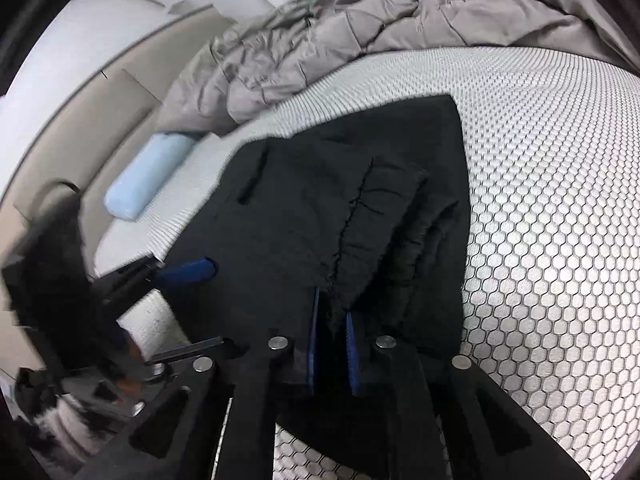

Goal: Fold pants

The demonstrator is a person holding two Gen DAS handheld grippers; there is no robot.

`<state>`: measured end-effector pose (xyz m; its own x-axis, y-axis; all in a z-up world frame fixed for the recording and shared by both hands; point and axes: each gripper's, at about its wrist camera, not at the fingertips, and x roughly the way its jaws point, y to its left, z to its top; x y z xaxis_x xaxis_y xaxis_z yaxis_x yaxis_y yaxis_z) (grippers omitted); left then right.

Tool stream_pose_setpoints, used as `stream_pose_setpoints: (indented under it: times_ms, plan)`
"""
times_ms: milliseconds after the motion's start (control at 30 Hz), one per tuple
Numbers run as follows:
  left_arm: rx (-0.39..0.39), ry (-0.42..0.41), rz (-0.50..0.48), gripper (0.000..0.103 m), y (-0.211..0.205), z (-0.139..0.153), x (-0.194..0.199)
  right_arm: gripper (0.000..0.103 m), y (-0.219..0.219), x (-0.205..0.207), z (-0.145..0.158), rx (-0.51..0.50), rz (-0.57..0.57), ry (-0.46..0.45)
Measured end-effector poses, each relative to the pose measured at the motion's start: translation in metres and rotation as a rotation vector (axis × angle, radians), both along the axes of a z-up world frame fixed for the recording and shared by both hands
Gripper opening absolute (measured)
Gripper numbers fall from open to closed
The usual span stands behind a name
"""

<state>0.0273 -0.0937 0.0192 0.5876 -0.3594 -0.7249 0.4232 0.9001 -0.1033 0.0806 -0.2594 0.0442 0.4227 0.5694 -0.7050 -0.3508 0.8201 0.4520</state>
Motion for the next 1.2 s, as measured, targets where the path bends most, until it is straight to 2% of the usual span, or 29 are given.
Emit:
stream_pose_setpoints:
  times_ms: [33,67,100,167,233,300,333,367,400,433,467,500,567,633,667,733,767,867,967,1000,1100,1167,1200]
  plan:
    - [-0.020,-0.004,0.017,0.078,0.011,0.003,-0.001,0.037,-0.008,-0.003,0.004,0.005,-0.023,-0.023]
    - [-0.047,-0.009,0.041,0.078,0.025,0.007,-0.001,0.060,-0.021,-0.005,0.007,0.031,-0.061,-0.039]
    - [-0.069,-0.011,0.076,0.078,0.043,0.009,0.001,0.073,-0.029,-0.004,0.007,0.046,-0.085,-0.040]
    - [-0.117,-0.002,0.157,0.078,0.075,0.007,0.008,0.073,-0.047,0.001,0.002,0.081,-0.160,-0.014]
    - [-0.221,0.057,0.293,0.078,0.122,-0.003,0.019,0.073,-0.057,0.009,-0.008,0.102,-0.196,0.050]
    - [-0.303,0.126,0.365,0.077,0.151,-0.017,0.026,0.073,-0.059,0.018,-0.018,0.145,-0.205,0.114]
    - [-0.333,0.163,0.379,0.076,0.161,-0.025,0.030,0.073,-0.058,0.022,-0.022,0.175,-0.202,0.130]
    - [-0.374,0.220,0.373,0.068,0.169,-0.035,0.035,0.073,-0.056,0.026,-0.023,0.194,-0.198,0.138]
    - [-0.399,0.245,0.361,0.064,0.171,-0.041,0.037,0.073,-0.052,0.029,-0.024,0.211,-0.185,0.144]
    - [-0.415,0.251,0.349,0.062,0.172,-0.045,0.039,0.073,-0.047,0.033,-0.025,0.215,-0.172,0.150]
    - [-0.421,0.240,0.345,0.053,0.171,-0.045,0.040,0.066,-0.037,0.039,-0.026,0.194,-0.161,0.152]
    - [-0.414,0.234,0.357,0.046,0.170,-0.043,0.040,0.053,-0.029,0.042,-0.024,0.150,-0.152,0.138]
    - [-0.417,0.201,0.370,0.034,0.170,-0.033,0.041,0.039,-0.016,0.047,-0.016,0.101,-0.132,0.064]
    - [-0.385,0.172,0.364,0.033,0.169,-0.024,0.046,0.035,-0.007,0.055,-0.008,0.058,-0.158,-0.018]
    - [-0.361,0.166,0.370,0.033,0.168,-0.024,0.049,0.036,-0.005,0.060,-0.007,0.025,-0.173,-0.031]
    - [-0.351,0.188,0.391,0.035,0.164,-0.029,0.050,0.043,-0.003,0.070,-0.011,-0.061,-0.186,-0.022]
    - [-0.342,0.198,0.402,0.037,0.163,-0.030,0.048,0.053,-0.005,0.073,-0.015,-0.102,-0.184,0.007]
    - [-0.277,0.161,0.406,0.040,0.160,-0.022,0.031,0.059,-0.016,0.059,-0.010,-0.107,-0.164,0.040]
    - [-0.184,0.115,0.379,0.050,0.153,-0.016,0.004,0.081,-0.014,0.023,-0.006,-0.206,-0.039,-0.004]
    - [-0.152,0.105,0.372,0.053,0.152,-0.017,-0.004,0.082,-0.016,0.010,-0.011,-0.256,-0.012,-0.007]
    - [-0.121,0.060,0.424,0.054,0.152,-0.013,-0.026,0.082,-0.025,-0.009,-0.009,-0.264,-0.039,-0.018]
    - [-0.118,0.014,0.468,0.054,0.147,-0.002,-0.043,0.084,-0.032,-0.019,0.003,-0.248,-0.082,-0.083]
    - [-0.124,-0.014,0.468,0.057,0.148,0.003,-0.054,0.089,-0.036,-0.026,0.010,-0.214,-0.099,-0.125]
